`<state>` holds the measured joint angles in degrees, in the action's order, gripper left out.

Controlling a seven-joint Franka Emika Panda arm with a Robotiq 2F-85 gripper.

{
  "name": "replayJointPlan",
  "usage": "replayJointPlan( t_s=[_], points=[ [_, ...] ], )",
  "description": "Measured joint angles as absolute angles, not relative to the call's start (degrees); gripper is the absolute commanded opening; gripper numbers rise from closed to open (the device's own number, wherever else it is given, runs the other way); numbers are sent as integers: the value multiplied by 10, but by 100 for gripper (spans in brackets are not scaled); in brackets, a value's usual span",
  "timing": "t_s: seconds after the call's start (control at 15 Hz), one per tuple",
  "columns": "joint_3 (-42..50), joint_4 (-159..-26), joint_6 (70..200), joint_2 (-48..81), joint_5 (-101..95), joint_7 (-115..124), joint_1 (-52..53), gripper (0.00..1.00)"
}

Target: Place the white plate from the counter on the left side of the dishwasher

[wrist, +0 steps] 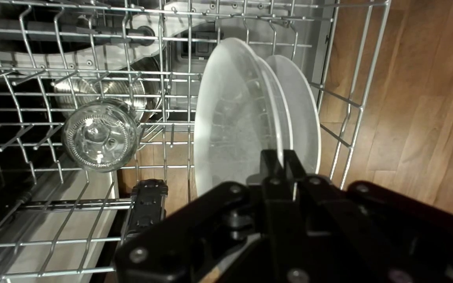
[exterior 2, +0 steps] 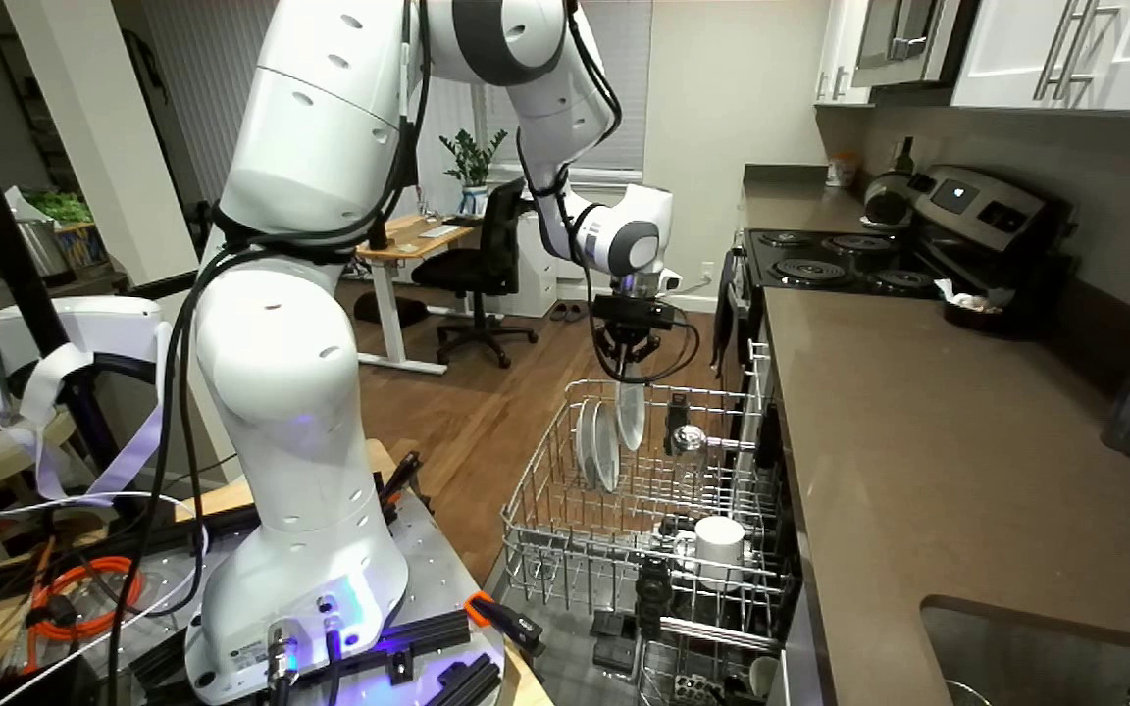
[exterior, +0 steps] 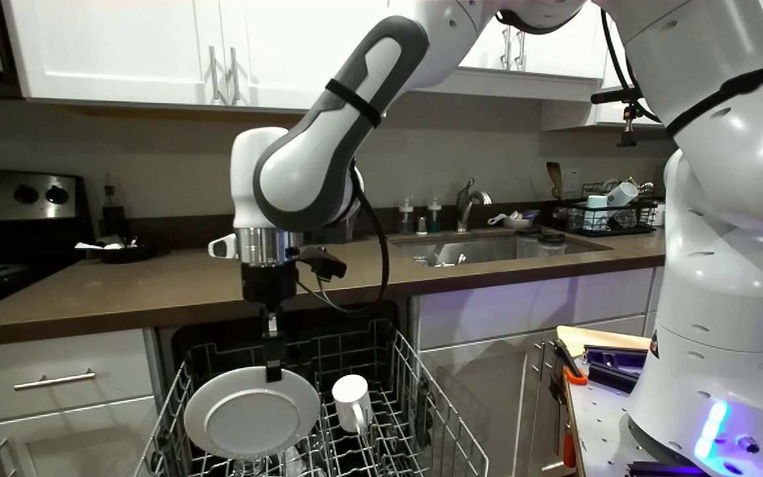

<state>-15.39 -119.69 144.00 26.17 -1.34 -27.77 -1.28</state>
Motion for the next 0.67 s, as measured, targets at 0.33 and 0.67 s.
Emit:
replayJointPlan(
  t_s=[0.33,0.67],
  points=[
    [-155,-1197,1440,265,-13,-288,-13,5],
    [-155,-1197,1441,273,-13,-302,-14,5]
  ],
)
